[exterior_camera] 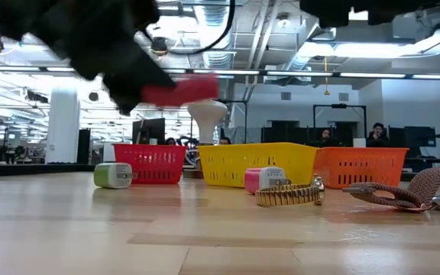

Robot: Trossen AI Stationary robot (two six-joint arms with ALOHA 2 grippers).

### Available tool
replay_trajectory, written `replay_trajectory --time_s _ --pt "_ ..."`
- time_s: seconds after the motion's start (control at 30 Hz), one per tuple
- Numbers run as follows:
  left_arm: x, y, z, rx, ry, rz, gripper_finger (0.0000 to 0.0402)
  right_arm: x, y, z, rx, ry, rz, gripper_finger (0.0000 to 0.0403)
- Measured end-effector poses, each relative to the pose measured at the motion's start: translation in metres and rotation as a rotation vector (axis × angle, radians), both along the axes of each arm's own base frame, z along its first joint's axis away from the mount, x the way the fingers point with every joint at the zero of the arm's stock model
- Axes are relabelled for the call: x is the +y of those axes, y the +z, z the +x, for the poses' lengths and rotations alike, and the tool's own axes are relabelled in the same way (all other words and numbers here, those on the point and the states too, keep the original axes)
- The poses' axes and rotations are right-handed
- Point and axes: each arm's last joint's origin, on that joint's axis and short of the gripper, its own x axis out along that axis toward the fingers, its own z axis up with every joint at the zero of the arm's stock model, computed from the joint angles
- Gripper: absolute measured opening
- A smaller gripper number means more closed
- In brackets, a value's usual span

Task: Pick & Place Office items
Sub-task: Put the red digital clock into the orange basket

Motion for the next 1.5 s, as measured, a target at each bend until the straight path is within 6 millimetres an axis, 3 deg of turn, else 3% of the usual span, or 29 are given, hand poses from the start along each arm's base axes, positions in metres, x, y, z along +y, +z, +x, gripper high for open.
replay_trajectory --time_s 0.23,0.37,0.6,0.73,1.13,1.3,1.5 --pt "0.034 0.03 0.008 -0.087 0.01 -0.125 0.0158 0.021 -0.024 0.022 -0.107 0.053 -0.283 0.0172" --pt "0.045 0.033 0.011 -0.097 -0.002 -0.157 0.0149 0.031 -0.024 0.045 -0.166 0.035 -0.416 0.0153" --pt "0.048 0.034 0.012 -0.09 -0.049 -0.185 0.0162 0.031 -0.021 0.082 -0.094 -0.023 -0.464 0.0145" --pt "0.048 0.034 0.013 -0.087 -0.051 -0.213 0.0151 0.028 -0.018 0.088 0.0 -0.009 -0.495 0.0158" --pt "0.047 0.039 0.014 -0.135 -0.066 -0.232 0.0152 0.029 -0.013 0.091 0.008 0.017 -0.484 0.0206" --pt "0.046 0.043 0.015 -0.175 -0.071 -0.243 0.016 0.028 -0.009 0.093 -0.04 0.025 -0.532 0.0203" --pt "0.047 0.047 0.017 -0.215 -0.065 -0.266 0.0154 0.02 -0.01 0.096 -0.033 0.002 -0.534 0.017"
